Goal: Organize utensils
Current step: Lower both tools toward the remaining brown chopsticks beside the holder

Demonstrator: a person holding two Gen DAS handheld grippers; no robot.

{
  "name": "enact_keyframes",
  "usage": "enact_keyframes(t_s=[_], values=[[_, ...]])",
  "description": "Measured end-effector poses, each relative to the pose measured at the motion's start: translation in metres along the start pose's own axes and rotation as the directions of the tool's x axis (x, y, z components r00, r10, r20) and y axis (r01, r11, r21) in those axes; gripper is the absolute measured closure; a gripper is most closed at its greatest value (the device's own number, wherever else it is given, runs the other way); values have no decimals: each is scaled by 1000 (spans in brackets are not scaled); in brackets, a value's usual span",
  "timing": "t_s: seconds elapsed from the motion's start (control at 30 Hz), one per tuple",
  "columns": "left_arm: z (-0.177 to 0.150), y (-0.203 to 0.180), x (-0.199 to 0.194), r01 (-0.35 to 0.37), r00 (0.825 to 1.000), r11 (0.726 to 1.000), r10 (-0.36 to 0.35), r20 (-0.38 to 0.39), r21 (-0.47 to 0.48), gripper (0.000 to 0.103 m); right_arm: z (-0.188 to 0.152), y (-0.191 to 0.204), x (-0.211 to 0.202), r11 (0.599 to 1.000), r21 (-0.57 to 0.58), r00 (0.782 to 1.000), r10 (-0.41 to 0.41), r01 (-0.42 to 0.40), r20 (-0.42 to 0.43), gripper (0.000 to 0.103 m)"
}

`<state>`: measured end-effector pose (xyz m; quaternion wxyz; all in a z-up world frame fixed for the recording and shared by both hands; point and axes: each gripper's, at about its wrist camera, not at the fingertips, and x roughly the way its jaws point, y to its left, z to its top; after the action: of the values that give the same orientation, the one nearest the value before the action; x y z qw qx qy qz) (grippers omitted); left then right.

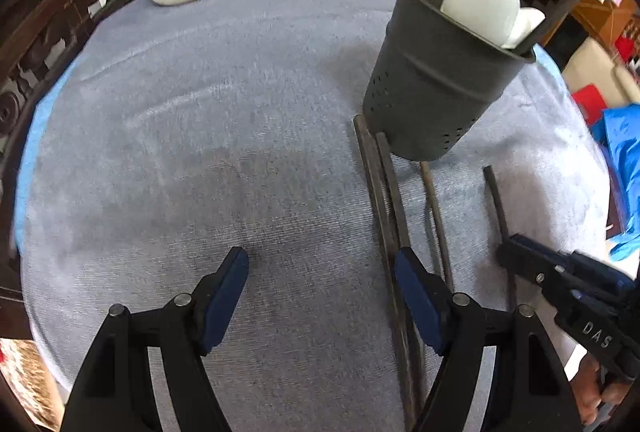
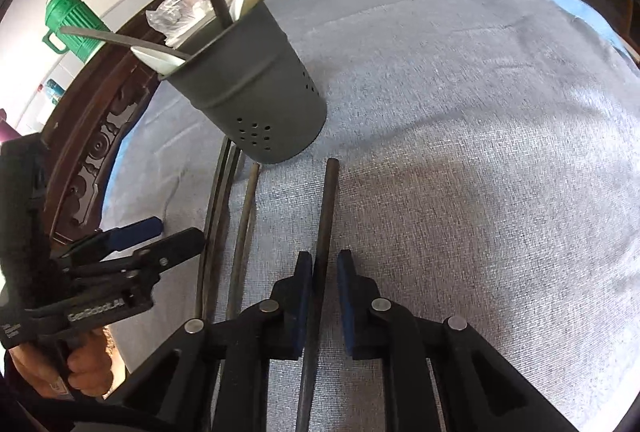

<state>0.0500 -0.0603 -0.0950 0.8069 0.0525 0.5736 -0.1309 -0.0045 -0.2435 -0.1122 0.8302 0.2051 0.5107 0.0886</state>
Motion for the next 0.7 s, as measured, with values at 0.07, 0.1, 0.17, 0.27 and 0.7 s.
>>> enact_keyframes(t_s=[0.07,0.1,0.17,0.27,0.7], values=[[2,0,2,-1,1000,1000,0,-8,-5,26,-1,-1,0,1000,18,1000,12,-12,1,89],[2,0,3,-13,1000,1000,13,-9,-5,25,-2,-2,-1,1000,26,1000,16,-16,0,89],[2,-4,5,-49,999,999,49,-16,16,25,-4,-3,-2,1000,26,1000,13,-13,-3,89],[0,-16,7,-98,995,993,99,-10,68,25,-7,-3,-4,1000,19,1000,-4,4,-6,89],[-28,14,-15,41,999,999,-41,-9,-2,88,-24,0,-13,999,24,999,-46,46,-14,91]])
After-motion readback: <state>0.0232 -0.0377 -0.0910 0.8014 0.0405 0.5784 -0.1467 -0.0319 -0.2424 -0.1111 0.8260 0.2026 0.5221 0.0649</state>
